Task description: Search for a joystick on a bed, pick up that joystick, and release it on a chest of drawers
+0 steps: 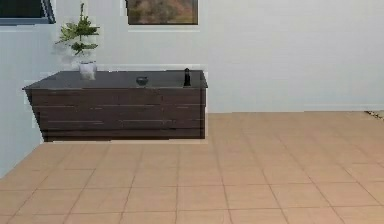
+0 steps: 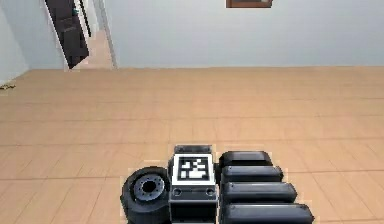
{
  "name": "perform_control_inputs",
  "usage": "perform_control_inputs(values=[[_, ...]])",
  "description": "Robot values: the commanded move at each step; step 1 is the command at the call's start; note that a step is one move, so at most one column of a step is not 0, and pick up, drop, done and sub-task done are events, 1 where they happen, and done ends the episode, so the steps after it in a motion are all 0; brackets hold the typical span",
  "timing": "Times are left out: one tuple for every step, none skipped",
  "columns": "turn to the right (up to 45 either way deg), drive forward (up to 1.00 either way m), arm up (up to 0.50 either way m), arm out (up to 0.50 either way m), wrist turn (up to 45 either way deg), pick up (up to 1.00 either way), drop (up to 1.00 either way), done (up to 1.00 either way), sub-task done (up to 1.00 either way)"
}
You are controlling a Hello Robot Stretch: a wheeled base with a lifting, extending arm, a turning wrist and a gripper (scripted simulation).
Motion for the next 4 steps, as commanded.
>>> perform_control_inputs(values=[[-24.0, 0.00, 0.00, 0.00, 0.0, 0.00, 0.00, 0.00, 0.00], [0.0, 1.00, 0.00, 0.00, 0.0, 0.00, 0.00, 0.00, 0.00], [0.0, 0.85, 0.00, 0.00, 0.0, 0.00, 0.00, 0.00, 0.00], [45.0, 0.00, 0.00, 0.00, 0.0, 0.00, 0.00, 0.00, 0.00]])
